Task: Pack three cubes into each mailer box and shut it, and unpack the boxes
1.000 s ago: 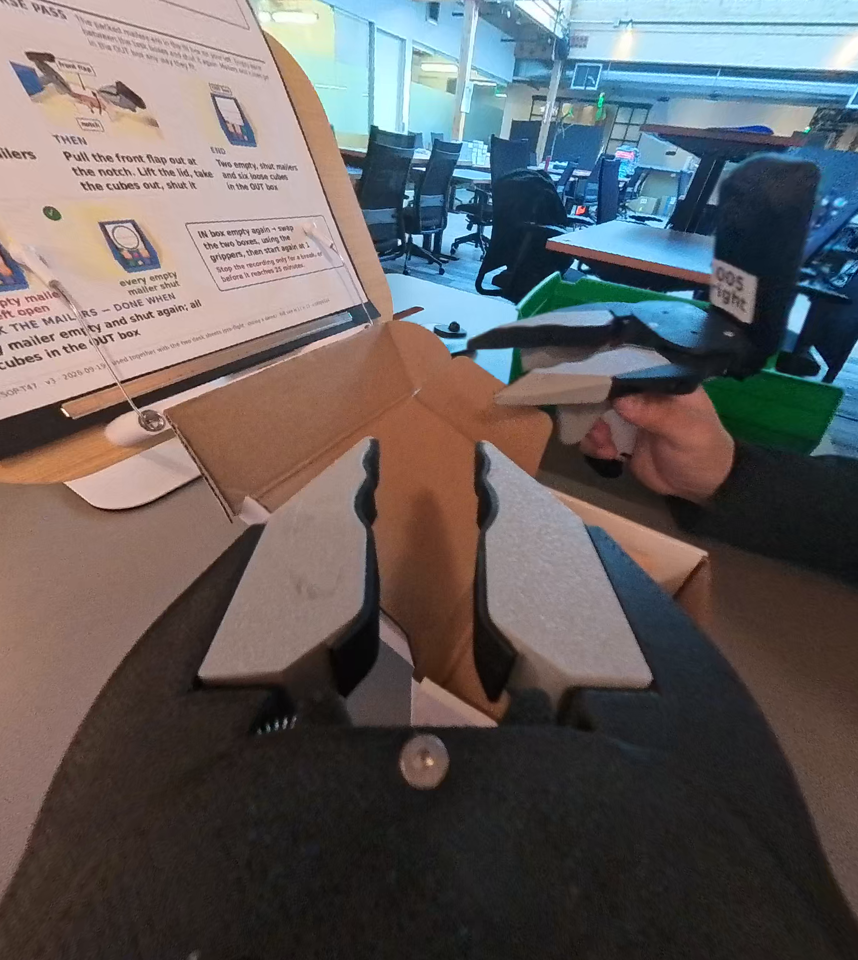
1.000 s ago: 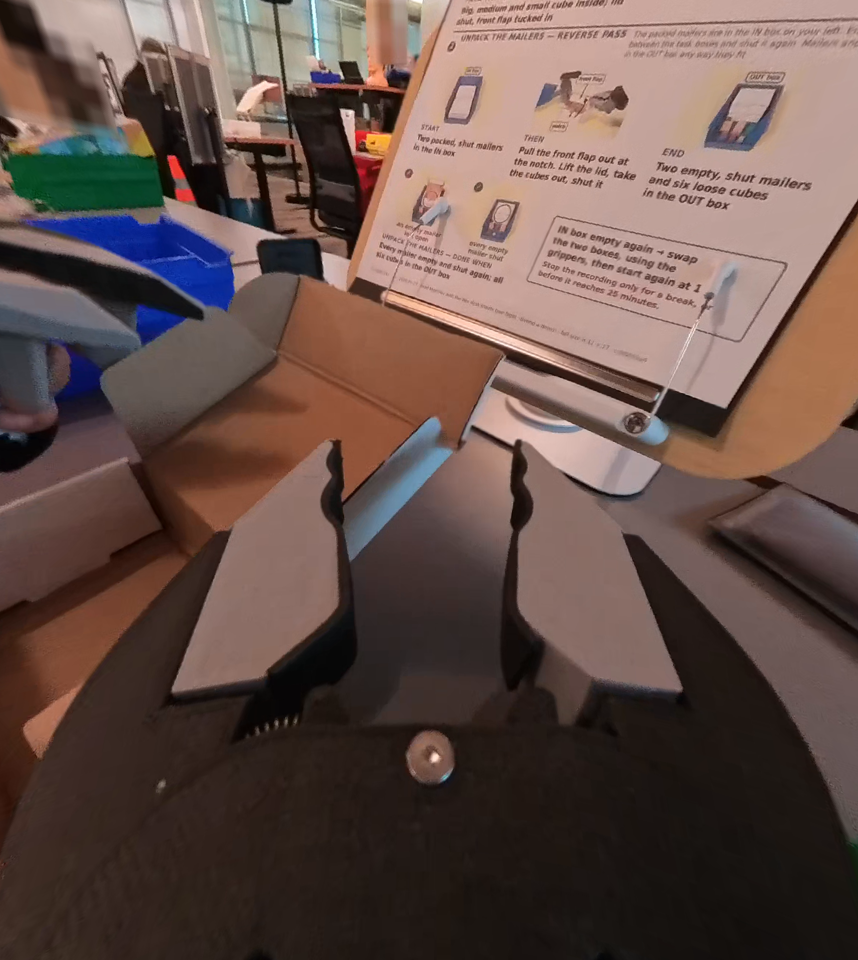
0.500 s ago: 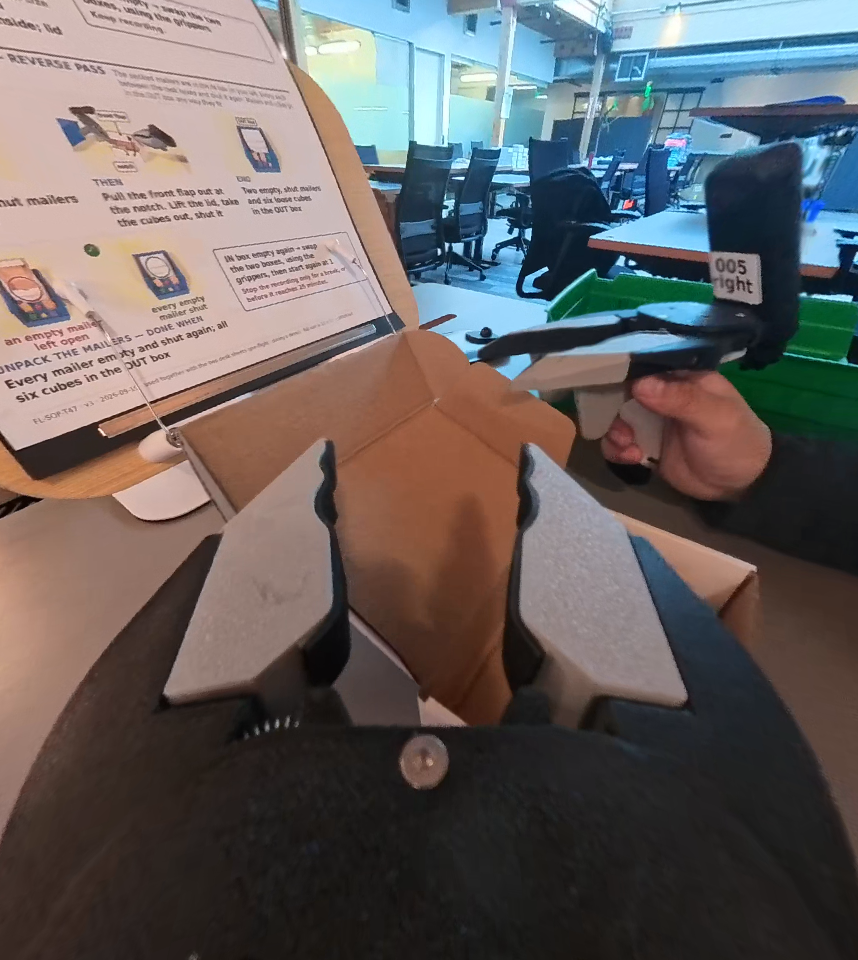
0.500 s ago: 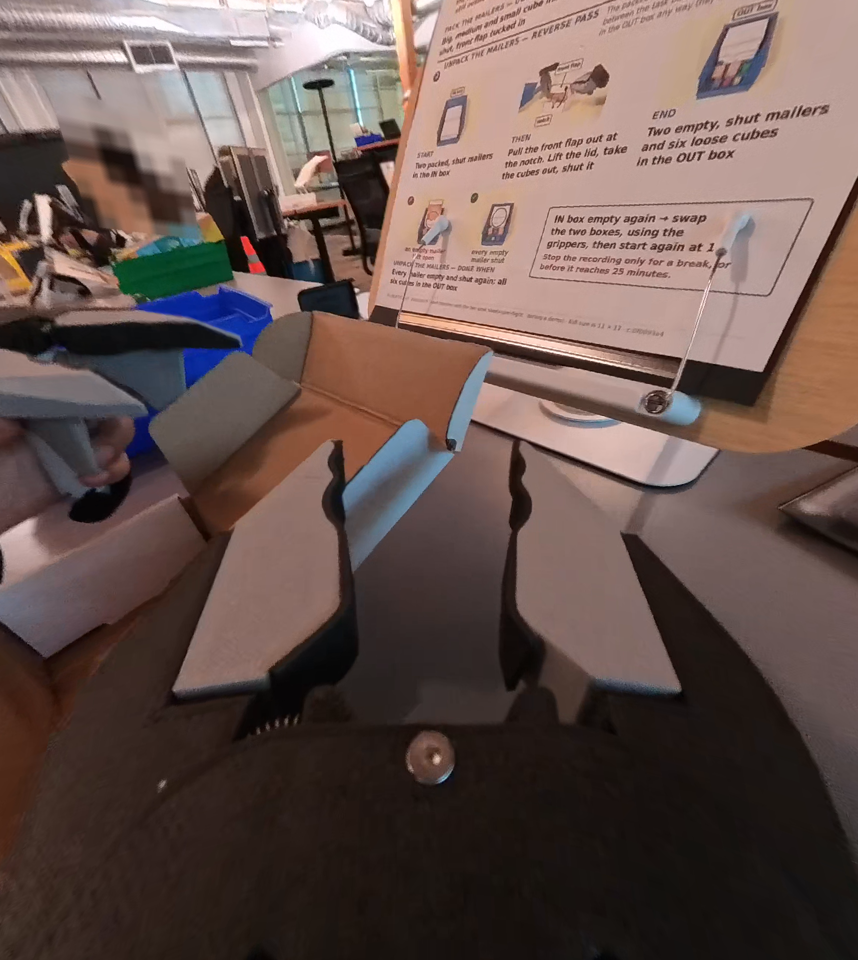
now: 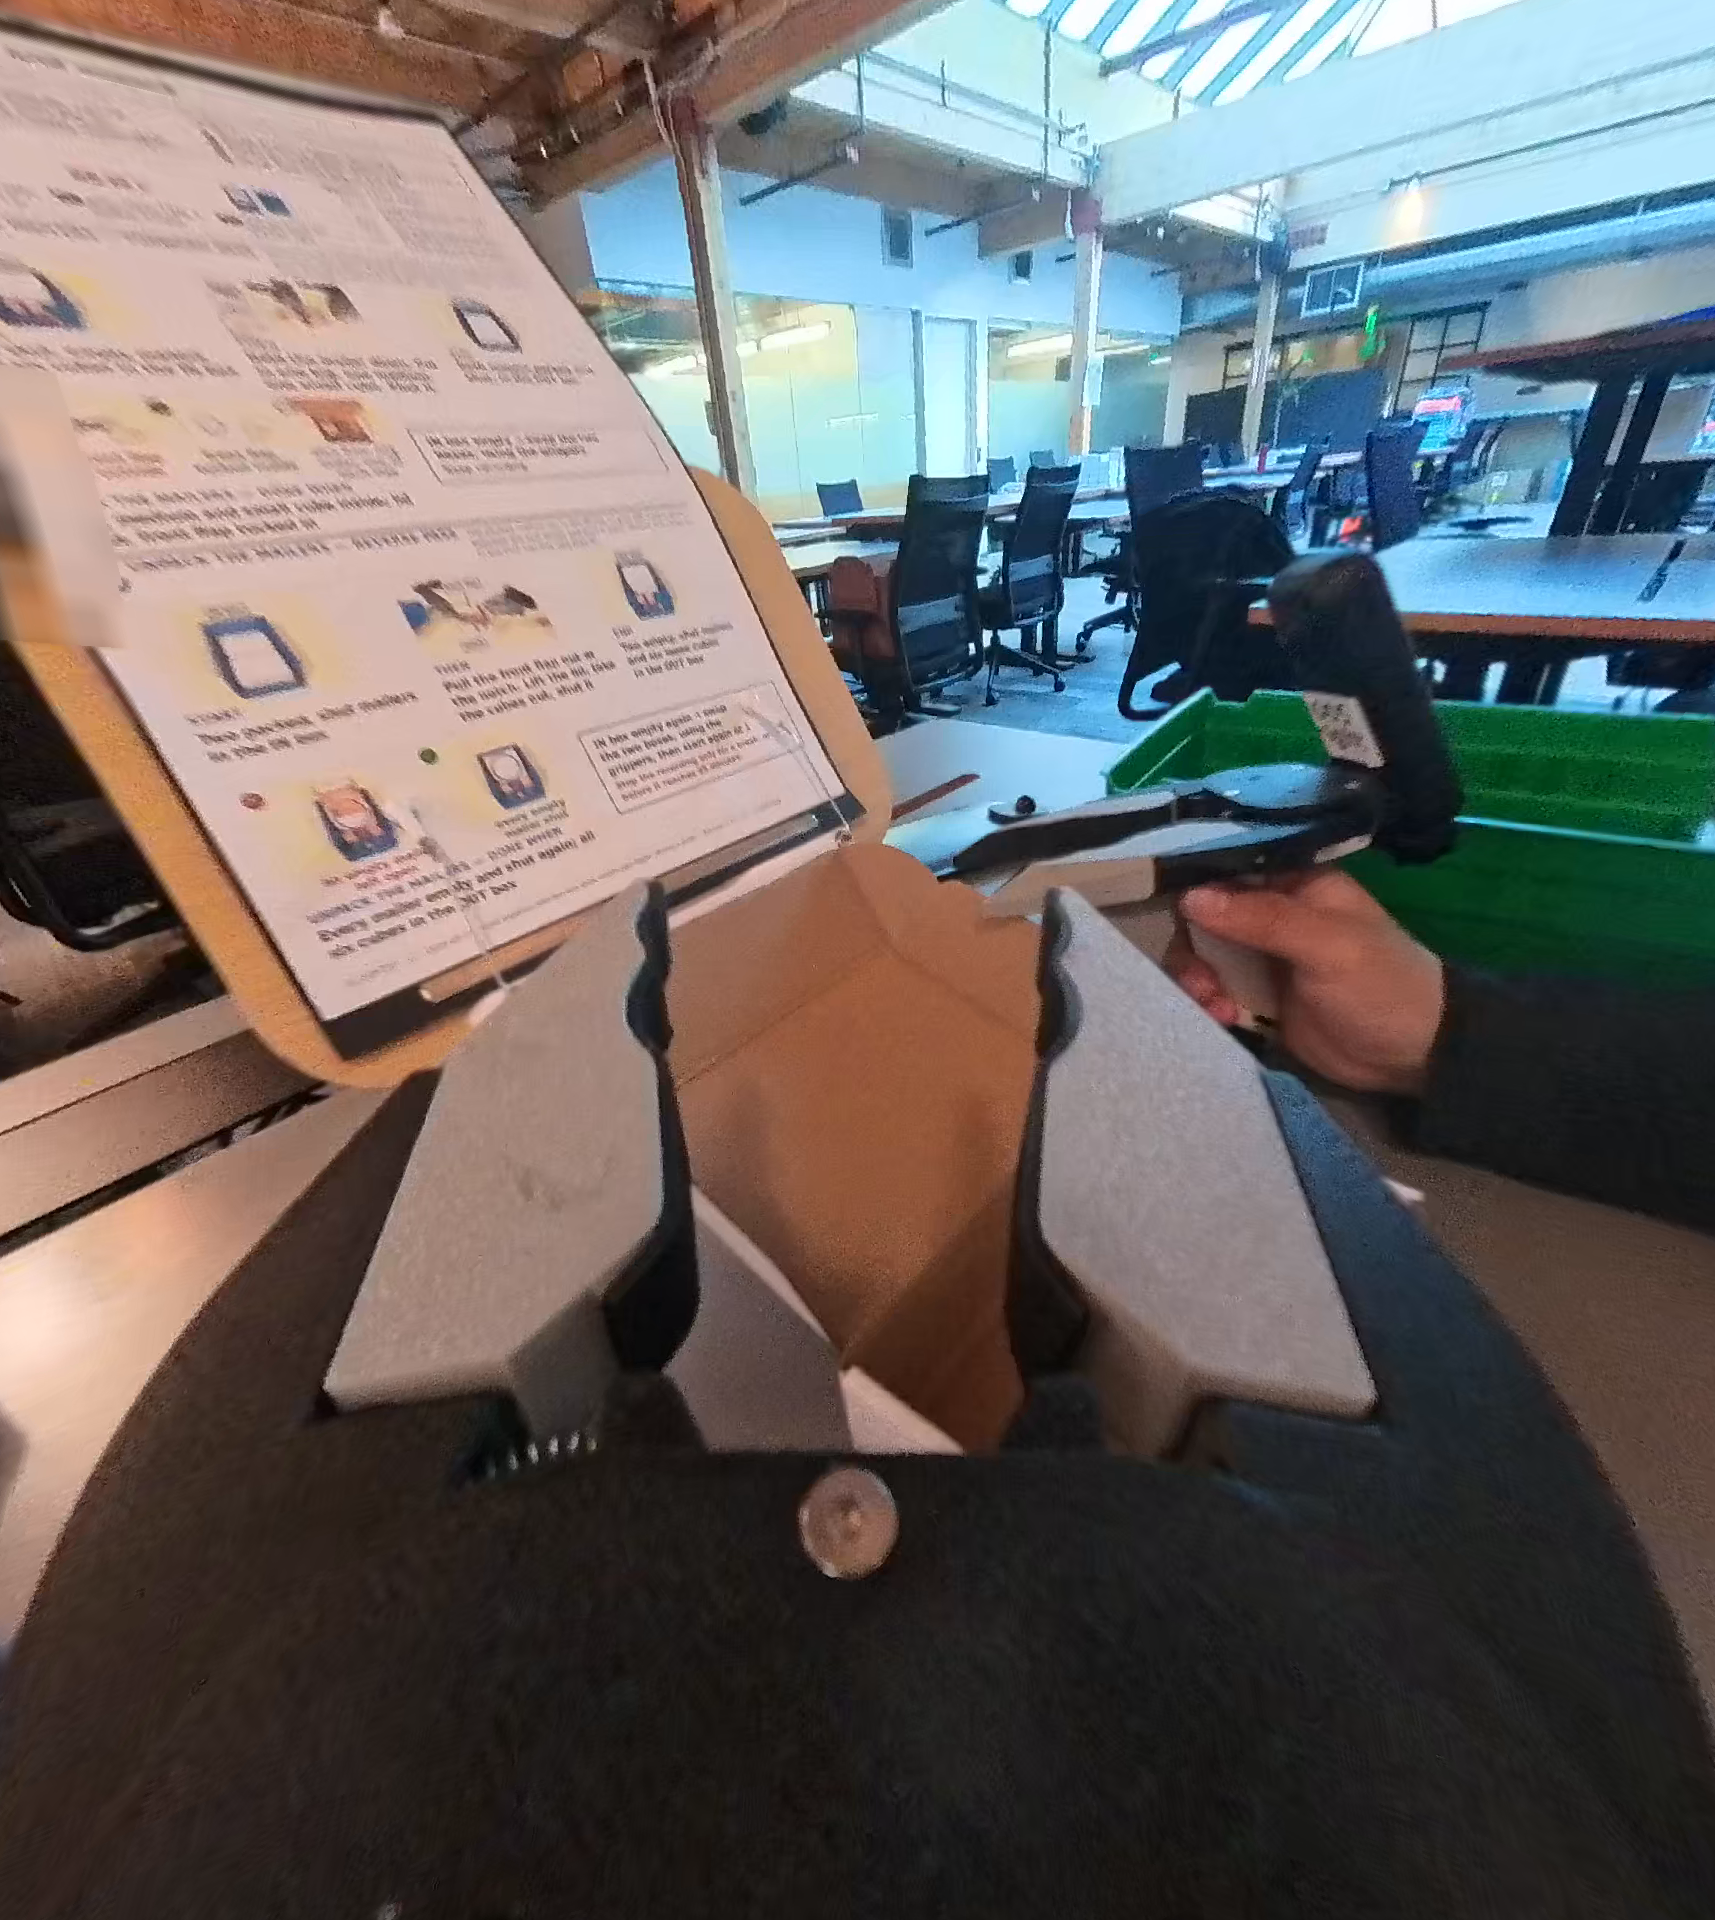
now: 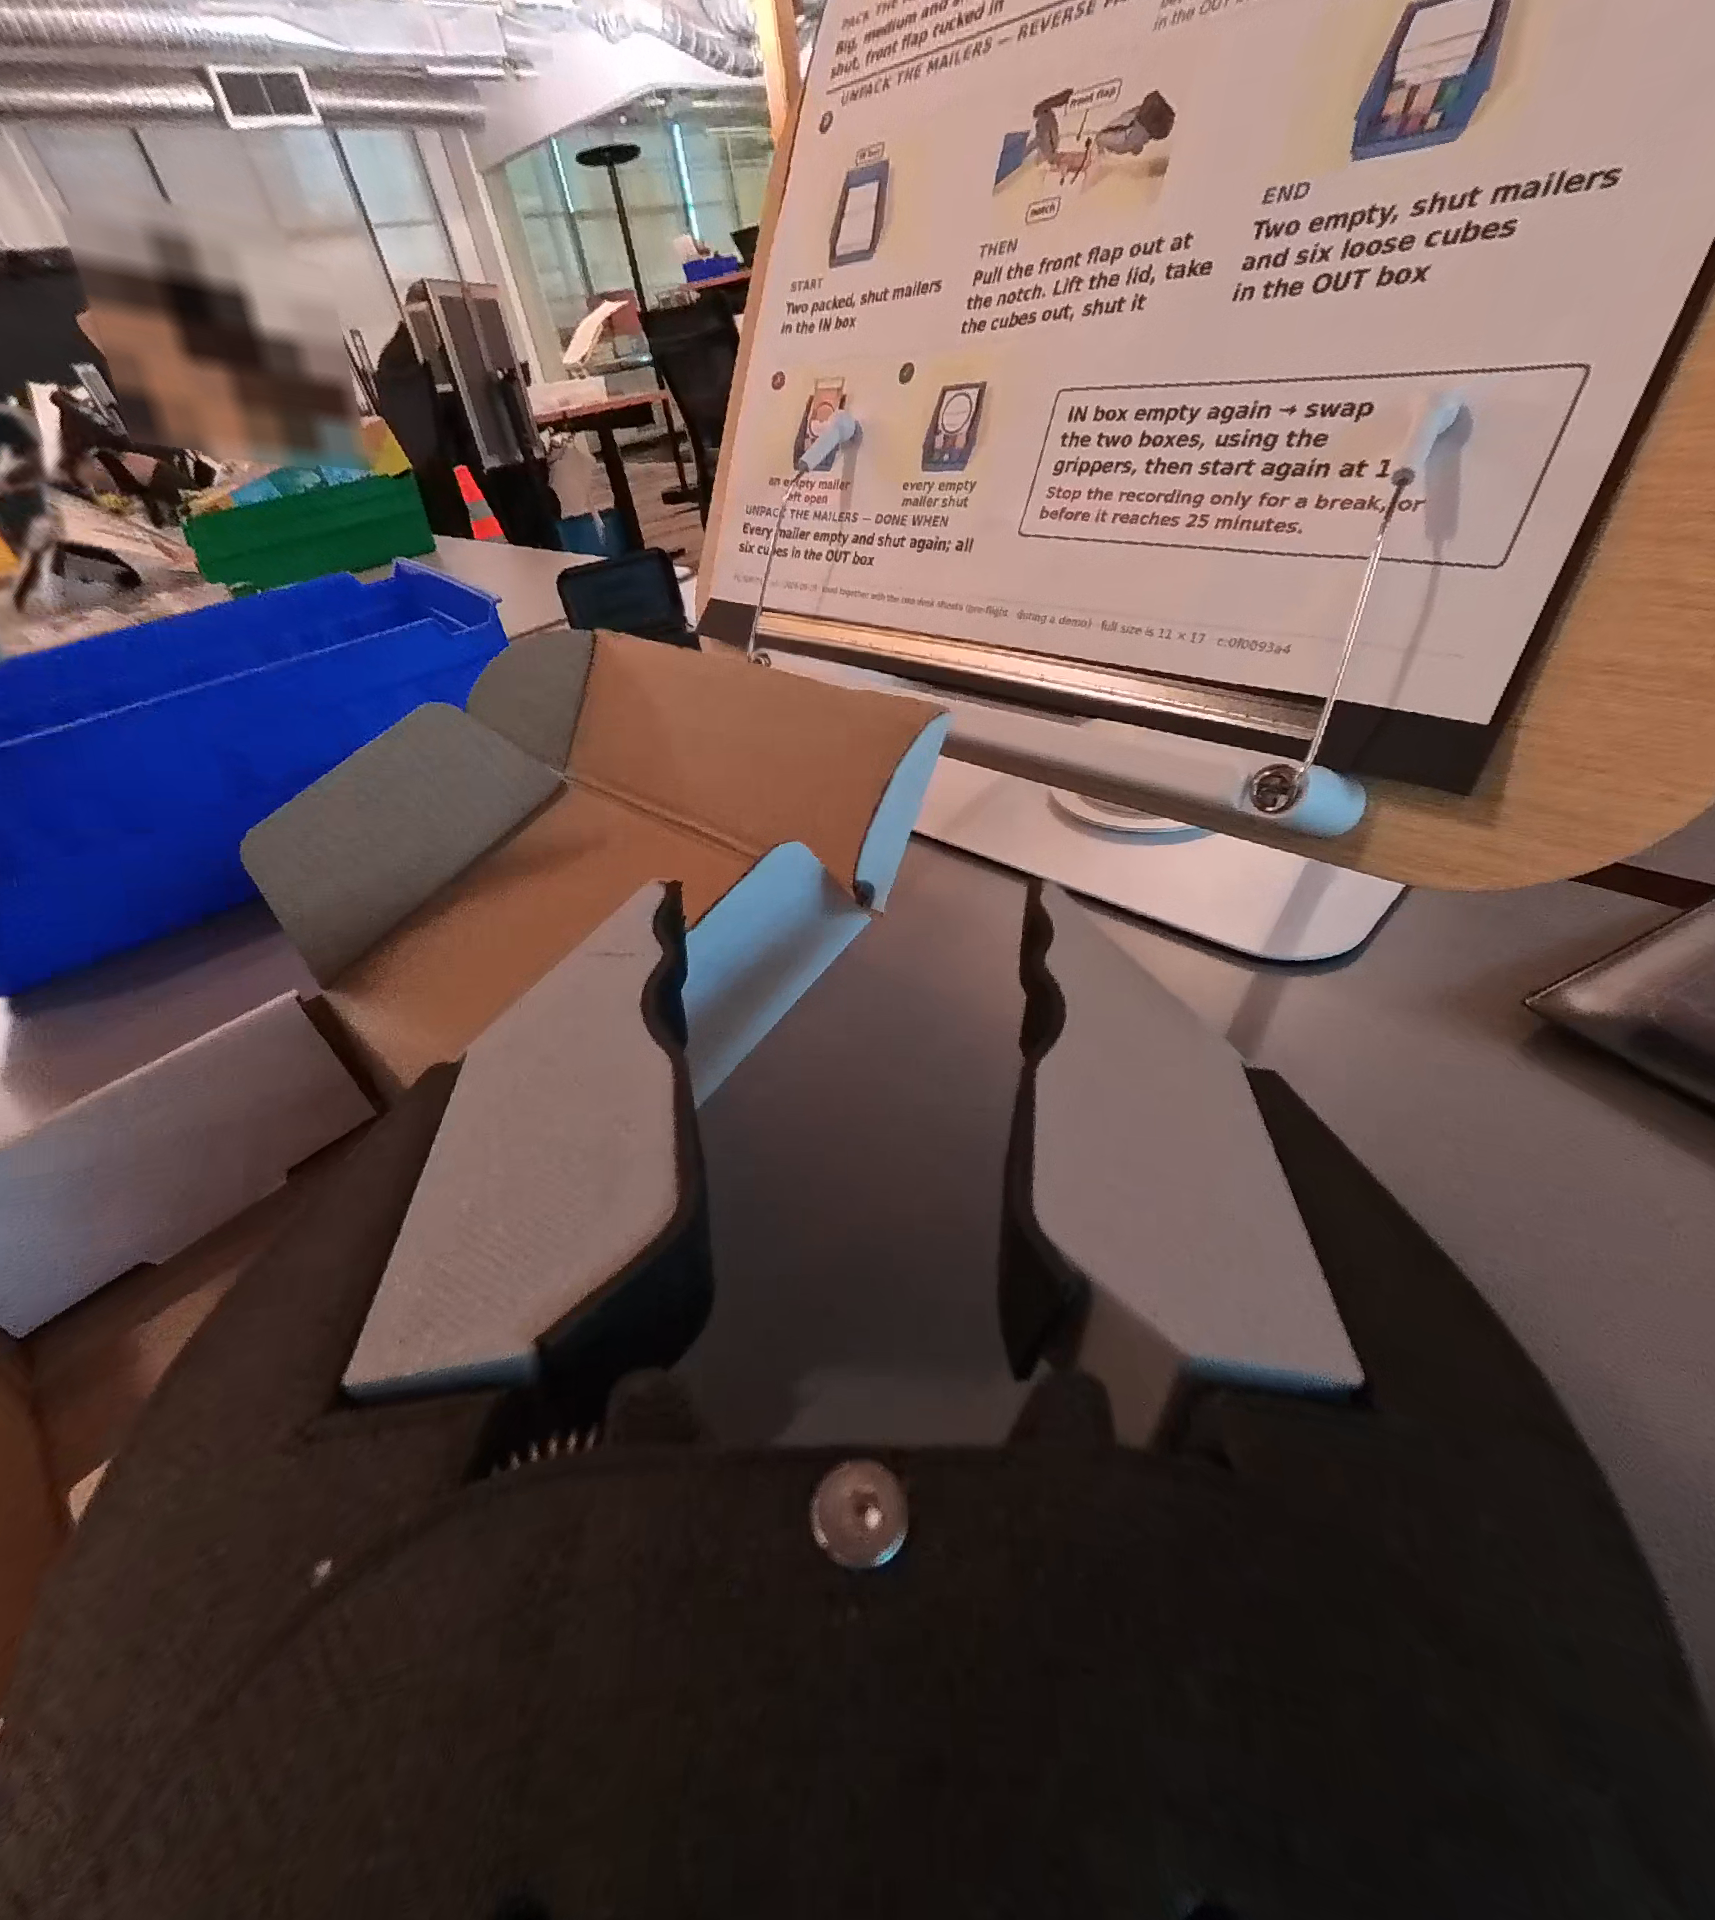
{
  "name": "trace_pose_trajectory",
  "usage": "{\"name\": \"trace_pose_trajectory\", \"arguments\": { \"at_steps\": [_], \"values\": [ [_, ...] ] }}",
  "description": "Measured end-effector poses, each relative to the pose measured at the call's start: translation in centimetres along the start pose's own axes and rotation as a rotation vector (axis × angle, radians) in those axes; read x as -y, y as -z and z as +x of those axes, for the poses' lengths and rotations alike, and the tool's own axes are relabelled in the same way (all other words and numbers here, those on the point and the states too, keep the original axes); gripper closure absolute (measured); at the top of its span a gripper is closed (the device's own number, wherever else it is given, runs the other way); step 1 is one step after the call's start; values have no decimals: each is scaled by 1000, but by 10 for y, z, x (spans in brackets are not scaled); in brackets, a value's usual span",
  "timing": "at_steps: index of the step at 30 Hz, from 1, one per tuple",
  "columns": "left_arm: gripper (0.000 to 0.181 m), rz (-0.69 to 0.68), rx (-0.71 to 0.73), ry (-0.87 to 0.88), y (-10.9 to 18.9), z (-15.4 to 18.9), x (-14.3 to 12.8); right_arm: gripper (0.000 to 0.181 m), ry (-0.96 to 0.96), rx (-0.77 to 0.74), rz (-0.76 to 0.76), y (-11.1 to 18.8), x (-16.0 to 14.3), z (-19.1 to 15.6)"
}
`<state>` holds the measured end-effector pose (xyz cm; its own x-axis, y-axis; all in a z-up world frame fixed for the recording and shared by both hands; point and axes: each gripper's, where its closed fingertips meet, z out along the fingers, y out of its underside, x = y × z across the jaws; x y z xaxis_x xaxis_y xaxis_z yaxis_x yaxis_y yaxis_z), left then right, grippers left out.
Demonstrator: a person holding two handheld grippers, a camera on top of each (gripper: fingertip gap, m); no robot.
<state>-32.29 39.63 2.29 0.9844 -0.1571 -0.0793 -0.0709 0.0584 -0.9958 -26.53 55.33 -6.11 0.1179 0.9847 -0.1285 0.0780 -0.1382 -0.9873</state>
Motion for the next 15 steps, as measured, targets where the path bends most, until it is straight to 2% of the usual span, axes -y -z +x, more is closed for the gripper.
{"name": "trace_pose_trajectory", "arguments": {
  "at_steps": [5,7,9,11,13,15],
  "values": [
    [109,-43,55,-42,63,-39,42,119,-10,3,39,4,9,0],
    [110,-136,95,-80,89,-69,44,119,-9,6,58,7,14,-2],
    [111,-324,151,-116,116,-108,23,120,-9,10,73,8,17,-4],
    [131,-590,125,-69,146,-133,-16,120,-10,14,81,9,20,-6],
    [124,-832,158,-12,179,-161,-50,120,-9,15,85,10,20,-7],
    [130,-1009,166,-20,208,-181,-79,120,-10,18,87,10,21,-8]
  ]
}}
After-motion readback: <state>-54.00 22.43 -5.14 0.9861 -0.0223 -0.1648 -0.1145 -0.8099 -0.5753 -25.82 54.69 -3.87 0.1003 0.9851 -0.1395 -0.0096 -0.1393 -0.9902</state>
